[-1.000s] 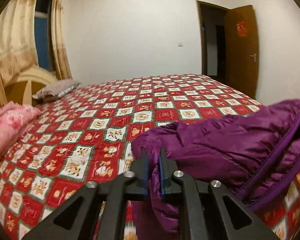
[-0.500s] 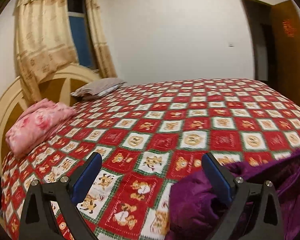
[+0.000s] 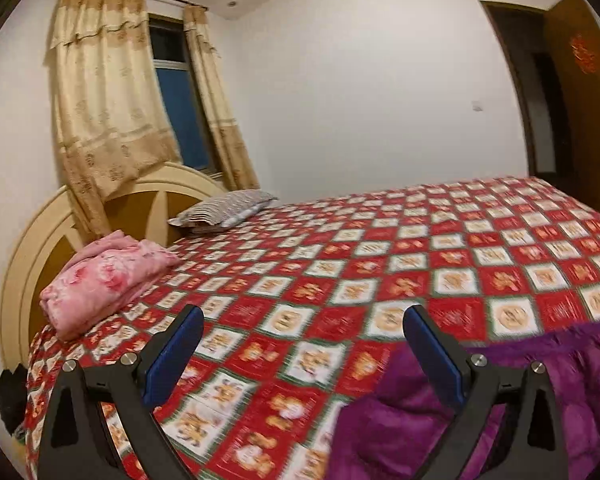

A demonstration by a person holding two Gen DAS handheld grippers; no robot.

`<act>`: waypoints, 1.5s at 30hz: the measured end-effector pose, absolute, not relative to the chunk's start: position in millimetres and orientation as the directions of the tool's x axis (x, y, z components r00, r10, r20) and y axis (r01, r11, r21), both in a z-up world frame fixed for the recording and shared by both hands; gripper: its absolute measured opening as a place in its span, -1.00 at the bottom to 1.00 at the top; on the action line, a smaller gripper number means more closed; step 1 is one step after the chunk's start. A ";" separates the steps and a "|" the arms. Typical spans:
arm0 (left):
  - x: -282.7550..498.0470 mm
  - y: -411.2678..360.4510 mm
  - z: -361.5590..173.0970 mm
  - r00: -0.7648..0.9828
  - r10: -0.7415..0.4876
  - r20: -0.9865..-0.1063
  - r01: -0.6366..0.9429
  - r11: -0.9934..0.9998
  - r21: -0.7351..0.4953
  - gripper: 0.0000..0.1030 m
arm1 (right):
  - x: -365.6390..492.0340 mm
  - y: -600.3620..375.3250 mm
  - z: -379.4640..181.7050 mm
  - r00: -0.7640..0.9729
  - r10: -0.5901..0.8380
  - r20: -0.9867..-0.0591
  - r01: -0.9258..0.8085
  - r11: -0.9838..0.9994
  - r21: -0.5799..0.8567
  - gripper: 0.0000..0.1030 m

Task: Fold large clothes

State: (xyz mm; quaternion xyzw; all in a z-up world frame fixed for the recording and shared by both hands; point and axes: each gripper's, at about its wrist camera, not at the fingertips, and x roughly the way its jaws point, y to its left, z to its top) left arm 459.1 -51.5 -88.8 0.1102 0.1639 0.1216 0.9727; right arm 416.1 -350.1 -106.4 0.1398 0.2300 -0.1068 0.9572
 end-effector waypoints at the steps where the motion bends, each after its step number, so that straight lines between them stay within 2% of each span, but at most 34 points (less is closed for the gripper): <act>1: 458.6 -61.4 -95.5 0.916 0.264 -0.302 -0.183 0.945 0.272 0.94 | 417.5 -339.1 -105.3 0.876 -0.116 -0.469 0.240 0.947 0.214 0.39; 4: 466.0 -85.0 -115.9 0.902 0.264 -0.341 -0.156 0.937 0.314 0.94 | 427.8 -281.4 -110.6 0.853 0.015 -0.521 0.072 0.987 0.147 0.01; 6: 475.7 -100.2 -131.6 0.891 0.255 -0.376 -0.122 0.932 0.342 0.94 | 438.4 -259.5 -120.9 0.826 0.045 -0.562 0.019 0.994 0.109 -0.39; 9: 488.5 -113.9 -153.5 0.871 0.263 -0.416 -0.090 0.916 0.390 0.94 | 457.7 -253.0 -145.5 0.793 -0.004 -0.610 0.041 0.998 0.046 -0.40; 13: 504.5 -122.2 -185.3 0.820 0.228 -0.524 -0.007 0.921 0.390 0.94 | 471.3 -277.6 -185.4 0.742 -0.019 -0.670 0.096 0.992 0.078 -0.40; 26: 520.7 -122.7 -202.8 0.789 0.195 -0.583 0.026 0.937 0.349 0.96 | 473.0 -283.2 -195.4 0.742 -0.004 -0.671 0.099 0.990 0.103 -0.40; 45: 524.3 -127.0 -210.4 0.780 0.224 -0.585 0.015 0.927 0.375 0.98 | 481.1 -285.0 -203.3 0.709 -0.002 -0.705 0.112 0.988 0.111 -0.40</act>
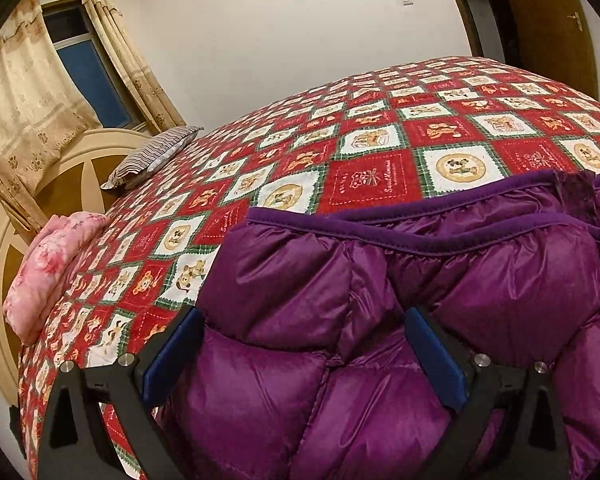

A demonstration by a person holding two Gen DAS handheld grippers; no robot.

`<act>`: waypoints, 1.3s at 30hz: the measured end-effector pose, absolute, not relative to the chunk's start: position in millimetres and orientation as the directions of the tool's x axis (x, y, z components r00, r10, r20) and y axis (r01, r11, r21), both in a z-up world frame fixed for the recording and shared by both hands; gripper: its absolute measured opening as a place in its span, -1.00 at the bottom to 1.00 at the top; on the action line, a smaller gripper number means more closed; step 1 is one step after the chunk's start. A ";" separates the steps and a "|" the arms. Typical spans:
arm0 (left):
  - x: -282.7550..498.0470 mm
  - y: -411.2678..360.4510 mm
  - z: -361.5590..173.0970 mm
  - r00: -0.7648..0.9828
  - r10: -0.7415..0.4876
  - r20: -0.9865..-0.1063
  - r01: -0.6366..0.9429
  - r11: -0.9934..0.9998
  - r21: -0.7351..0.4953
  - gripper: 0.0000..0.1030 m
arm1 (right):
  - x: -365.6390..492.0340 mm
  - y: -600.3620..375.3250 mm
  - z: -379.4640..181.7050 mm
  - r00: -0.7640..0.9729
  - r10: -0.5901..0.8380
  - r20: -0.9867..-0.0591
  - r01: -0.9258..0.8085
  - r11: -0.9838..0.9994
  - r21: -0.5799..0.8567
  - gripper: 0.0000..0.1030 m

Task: Fold large clothes

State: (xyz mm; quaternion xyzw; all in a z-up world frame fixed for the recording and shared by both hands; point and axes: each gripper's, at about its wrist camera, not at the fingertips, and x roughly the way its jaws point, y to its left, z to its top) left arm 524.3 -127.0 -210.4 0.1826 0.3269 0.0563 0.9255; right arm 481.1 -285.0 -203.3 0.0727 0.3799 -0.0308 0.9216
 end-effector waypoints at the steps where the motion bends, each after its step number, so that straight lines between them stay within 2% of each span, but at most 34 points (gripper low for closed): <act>1: 524.4 -126.9 -210.8 0.779 0.225 -0.585 0.015 0.926 0.376 0.98 | 481.9 -284.5 -203.7 0.707 -0.003 -0.708 0.112 0.988 0.108 -0.40; 39: 526.1 -128.3 -211.8 0.775 0.232 -0.588 0.015 0.924 0.383 0.98 | 485.5 -279.4 -207.2 0.685 -0.058 -0.726 0.122 0.992 0.036 -0.40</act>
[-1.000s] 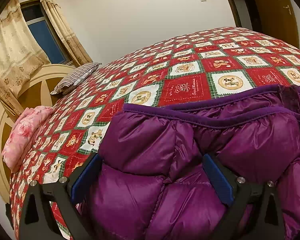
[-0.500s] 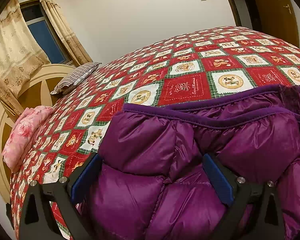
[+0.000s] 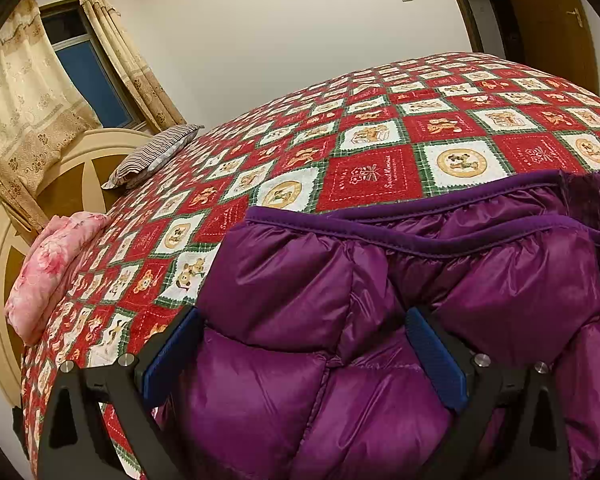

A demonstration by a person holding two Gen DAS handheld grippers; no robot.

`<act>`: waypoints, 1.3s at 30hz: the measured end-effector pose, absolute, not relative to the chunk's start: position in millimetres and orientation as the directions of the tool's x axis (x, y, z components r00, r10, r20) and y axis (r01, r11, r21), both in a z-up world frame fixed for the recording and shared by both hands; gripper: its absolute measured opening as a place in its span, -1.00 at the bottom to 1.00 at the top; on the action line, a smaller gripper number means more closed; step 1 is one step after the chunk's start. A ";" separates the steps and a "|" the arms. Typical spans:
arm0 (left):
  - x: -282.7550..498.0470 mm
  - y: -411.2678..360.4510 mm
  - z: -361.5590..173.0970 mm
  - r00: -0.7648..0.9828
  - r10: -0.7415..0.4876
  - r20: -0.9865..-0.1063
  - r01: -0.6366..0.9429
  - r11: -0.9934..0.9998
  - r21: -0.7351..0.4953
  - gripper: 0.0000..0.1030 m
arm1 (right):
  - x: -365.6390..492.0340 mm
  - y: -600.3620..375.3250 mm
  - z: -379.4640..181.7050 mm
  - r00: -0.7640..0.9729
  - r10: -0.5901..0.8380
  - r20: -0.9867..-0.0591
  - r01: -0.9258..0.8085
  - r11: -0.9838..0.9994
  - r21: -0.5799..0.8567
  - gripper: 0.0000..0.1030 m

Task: Fold large clothes

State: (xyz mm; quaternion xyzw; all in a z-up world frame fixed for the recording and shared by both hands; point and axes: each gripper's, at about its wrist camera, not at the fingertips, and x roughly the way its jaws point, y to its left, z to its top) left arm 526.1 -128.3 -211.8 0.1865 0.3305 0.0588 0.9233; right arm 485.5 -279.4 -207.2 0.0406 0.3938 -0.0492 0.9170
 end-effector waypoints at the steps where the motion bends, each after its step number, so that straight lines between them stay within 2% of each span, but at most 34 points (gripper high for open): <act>1: 526.0 -128.6 -211.6 0.775 0.232 -0.588 0.014 0.923 0.384 0.98 | 485.4 -279.4 -207.2 0.685 -0.058 -0.726 0.122 0.992 0.036 -0.40; 16: 526.2 -129.1 -210.7 0.768 0.237 -0.595 0.019 0.920 0.391 0.98 | 486.2 -277.9 -207.4 0.680 -0.074 -0.730 0.125 0.992 0.016 -0.40; 18: 524.8 -120.9 -203.7 0.747 0.221 -0.627 0.033 0.930 0.367 0.98 | 487.3 -275.7 -206.7 0.675 -0.076 -0.734 0.124 0.992 0.012 -0.39; 20: 515.6 -101.9 -186.8 0.741 0.184 -0.646 0.013 0.957 0.288 0.98 | 488.4 -275.3 -202.5 0.656 -0.066 -0.752 0.102 0.995 0.001 -0.37; 22: 499.3 -80.7 -168.6 0.771 0.163 -0.616 -0.007 0.969 0.247 0.98 | 482.1 -278.5 -191.3 0.646 -0.052 -0.762 0.100 0.995 0.016 -0.27; 24: 491.4 -71.2 -163.7 0.784 0.193 -0.590 -0.036 0.963 0.267 0.98 | 469.5 -280.2 -177.8 0.689 -0.040 -0.724 0.124 0.990 0.064 0.17; 26: 487.9 -60.6 -167.4 0.778 0.227 -0.587 -0.062 0.956 0.287 0.98 | 460.6 -276.4 -165.8 0.724 -0.064 -0.686 0.151 0.986 0.068 0.29; 29: 491.9 -54.2 -184.2 0.742 0.245 -0.624 -0.056 0.950 0.306 0.98 | 466.8 -261.8 -168.8 0.714 -0.045 -0.699 0.116 0.992 0.054 0.29; 32: 493.5 -57.9 -200.2 0.745 0.276 -0.607 -0.067 0.937 0.344 0.98 | 474.6 -251.0 -190.9 0.671 -0.090 -0.736 0.113 0.993 -0.018 0.28; 39: 503.5 -61.9 -209.8 0.735 0.257 -0.628 -0.061 0.947 0.317 0.98 | 486.3 -250.9 -206.5 0.647 -0.108 -0.754 0.121 0.992 -0.038 0.31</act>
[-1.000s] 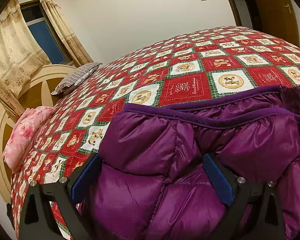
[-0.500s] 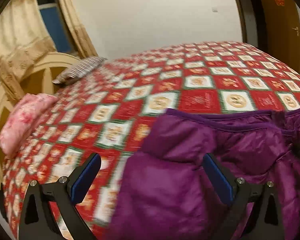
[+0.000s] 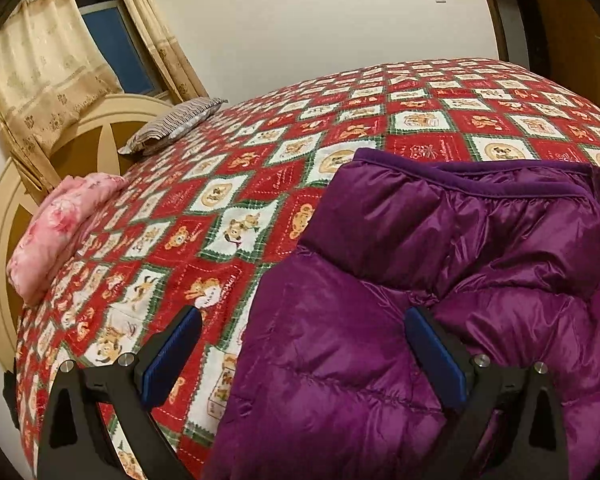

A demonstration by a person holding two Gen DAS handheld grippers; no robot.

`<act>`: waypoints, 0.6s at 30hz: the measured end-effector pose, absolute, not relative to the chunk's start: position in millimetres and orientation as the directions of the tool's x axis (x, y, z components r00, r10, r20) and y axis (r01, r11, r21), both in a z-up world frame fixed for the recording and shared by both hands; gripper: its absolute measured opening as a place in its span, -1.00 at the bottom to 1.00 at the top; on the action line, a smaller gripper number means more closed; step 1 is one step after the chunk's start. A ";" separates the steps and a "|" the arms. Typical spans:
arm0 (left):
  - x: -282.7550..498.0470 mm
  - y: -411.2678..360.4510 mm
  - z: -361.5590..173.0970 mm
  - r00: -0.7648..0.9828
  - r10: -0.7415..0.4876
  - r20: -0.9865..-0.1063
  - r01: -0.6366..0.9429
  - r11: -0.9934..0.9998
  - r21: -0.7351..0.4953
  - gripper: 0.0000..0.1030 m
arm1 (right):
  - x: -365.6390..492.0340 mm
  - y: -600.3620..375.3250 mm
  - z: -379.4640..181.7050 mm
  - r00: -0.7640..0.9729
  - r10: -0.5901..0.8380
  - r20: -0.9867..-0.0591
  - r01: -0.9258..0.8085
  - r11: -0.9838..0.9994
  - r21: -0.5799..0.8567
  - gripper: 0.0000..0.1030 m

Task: Fold large clothes
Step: 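Grasp the jacket edge with the left gripper and lift it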

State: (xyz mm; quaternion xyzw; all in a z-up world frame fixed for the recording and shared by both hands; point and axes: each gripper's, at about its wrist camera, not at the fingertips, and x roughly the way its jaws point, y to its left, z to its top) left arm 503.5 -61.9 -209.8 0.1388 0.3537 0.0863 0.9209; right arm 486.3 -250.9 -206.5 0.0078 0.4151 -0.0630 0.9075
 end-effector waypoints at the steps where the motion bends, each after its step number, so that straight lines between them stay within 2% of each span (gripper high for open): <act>1: 503.9 -61.3 -209.9 0.733 0.255 -0.631 -0.060 0.947 0.314 0.98 | 487.6 -250.5 -207.4 0.646 -0.114 -0.755 0.122 0.991 -0.045 0.31; 7: 470.9 -38.7 -192.0 0.720 0.247 -0.649 -0.096 0.961 0.259 0.98 | 472.9 -248.6 -197.3 0.651 -0.098 -0.753 0.106 0.994 -0.038 0.32; 11: 426.8 -13.5 -192.6 0.727 0.246 -0.641 -0.133 0.966 0.220 0.98 | 411.9 -247.3 -178.9 0.715 -0.113 -0.690 0.111 0.993 -0.047 0.32; 14: 413.8 -5.1 -208.8 0.702 0.202 -0.683 -0.129 0.979 0.156 0.98 | 383.5 -241.7 -187.1 0.721 -0.128 -0.681 0.113 0.991 -0.066 0.38; 18: 417.7 -11.1 -212.6 0.692 0.182 -0.698 -0.100 0.983 0.157 0.97 | 381.8 -230.9 -200.8 0.720 -0.178 -0.671 0.111 0.984 -0.143 0.40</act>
